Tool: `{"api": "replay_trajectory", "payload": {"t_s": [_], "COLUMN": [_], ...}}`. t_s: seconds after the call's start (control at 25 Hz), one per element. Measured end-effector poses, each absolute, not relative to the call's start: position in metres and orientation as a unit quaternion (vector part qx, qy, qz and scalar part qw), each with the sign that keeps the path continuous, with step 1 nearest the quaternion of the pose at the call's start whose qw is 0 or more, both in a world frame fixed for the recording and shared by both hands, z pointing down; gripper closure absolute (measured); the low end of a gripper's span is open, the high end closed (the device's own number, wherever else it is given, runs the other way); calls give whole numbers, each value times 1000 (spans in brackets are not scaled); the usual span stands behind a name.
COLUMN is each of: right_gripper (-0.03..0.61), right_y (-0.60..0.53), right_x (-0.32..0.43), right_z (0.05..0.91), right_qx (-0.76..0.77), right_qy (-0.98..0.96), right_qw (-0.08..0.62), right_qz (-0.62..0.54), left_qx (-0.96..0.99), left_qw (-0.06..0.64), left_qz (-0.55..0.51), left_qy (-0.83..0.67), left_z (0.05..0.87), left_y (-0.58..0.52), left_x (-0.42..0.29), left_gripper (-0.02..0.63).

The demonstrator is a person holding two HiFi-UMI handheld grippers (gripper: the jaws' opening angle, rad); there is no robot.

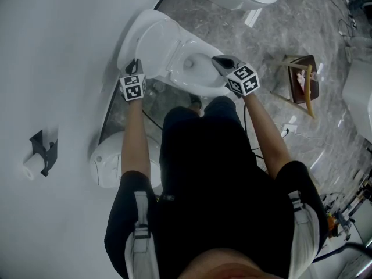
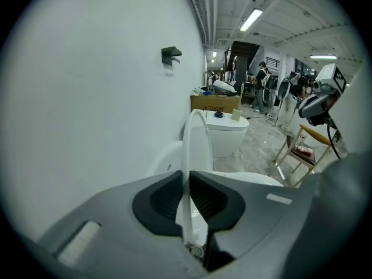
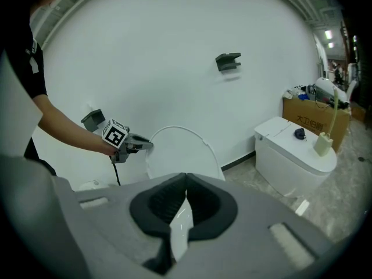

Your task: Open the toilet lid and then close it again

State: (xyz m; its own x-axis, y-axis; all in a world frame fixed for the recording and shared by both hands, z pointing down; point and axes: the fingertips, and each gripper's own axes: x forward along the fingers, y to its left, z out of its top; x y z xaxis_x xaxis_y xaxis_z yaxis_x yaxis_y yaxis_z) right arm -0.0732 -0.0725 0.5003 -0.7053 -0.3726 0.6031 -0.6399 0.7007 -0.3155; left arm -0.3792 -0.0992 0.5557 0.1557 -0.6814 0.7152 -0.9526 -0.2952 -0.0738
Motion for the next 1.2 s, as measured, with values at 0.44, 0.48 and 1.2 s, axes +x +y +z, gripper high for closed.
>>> {"api": "replay_trajectory", "payload": {"t_s": [0.44, 0.48, 1.2], "right_gripper": [575, 575, 575], "right_y": [-66, -65, -48], "right_x": [-73, -73, -52], "right_z": [501, 501, 496], "right_qx": [286, 286, 285], "right_qy": [-885, -885, -883], "right_qw": [254, 254, 250], "right_qz": [264, 264, 277], "left_qx": [732, 732, 742], "left_qw": [211, 211, 205], "left_qz": [334, 334, 353], "left_qy": [-555, -556, -533], "left_z": [555, 555, 545], "left_y": [-98, -97, -73], "left_x": [-377, -376, -337], "left_gripper": [568, 568, 566]}}
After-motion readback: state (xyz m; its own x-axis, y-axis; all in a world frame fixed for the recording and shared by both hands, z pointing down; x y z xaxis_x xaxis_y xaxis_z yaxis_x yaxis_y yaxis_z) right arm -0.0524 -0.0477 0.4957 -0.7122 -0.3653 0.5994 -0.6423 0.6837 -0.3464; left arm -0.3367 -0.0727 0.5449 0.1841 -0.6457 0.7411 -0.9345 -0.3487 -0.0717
